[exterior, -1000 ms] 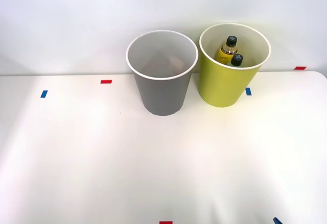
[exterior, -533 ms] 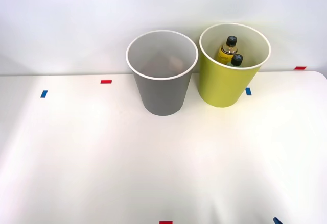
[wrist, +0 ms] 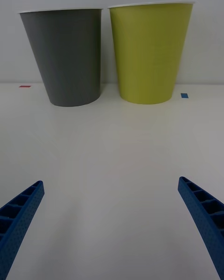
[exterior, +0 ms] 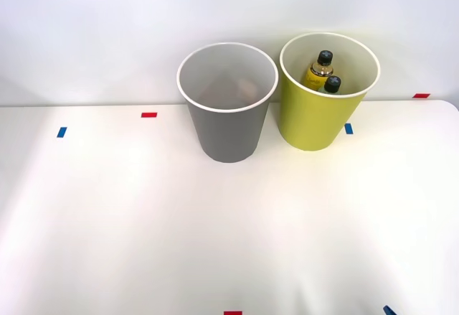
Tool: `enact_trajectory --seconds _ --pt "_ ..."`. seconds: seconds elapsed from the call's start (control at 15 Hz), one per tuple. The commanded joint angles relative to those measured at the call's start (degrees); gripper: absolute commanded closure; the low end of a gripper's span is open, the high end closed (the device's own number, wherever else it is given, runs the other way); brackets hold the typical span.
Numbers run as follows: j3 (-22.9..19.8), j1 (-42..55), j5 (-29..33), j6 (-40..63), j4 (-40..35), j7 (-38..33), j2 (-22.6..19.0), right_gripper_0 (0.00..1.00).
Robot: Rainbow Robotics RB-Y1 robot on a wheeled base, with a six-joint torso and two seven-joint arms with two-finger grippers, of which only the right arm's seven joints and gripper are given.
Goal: Put cans in the gray bin, plastic bottles in the light green bin
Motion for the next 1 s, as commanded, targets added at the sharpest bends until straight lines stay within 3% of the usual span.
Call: enact_trajectory --seconds 0.07,1.0 --pt "0.00 0.00 0.00 0.00 0.00 0.00 0.00 0.00" --pt "0.00 0.00 0.00 0.00 0.00 0.00 0.00 0.00"
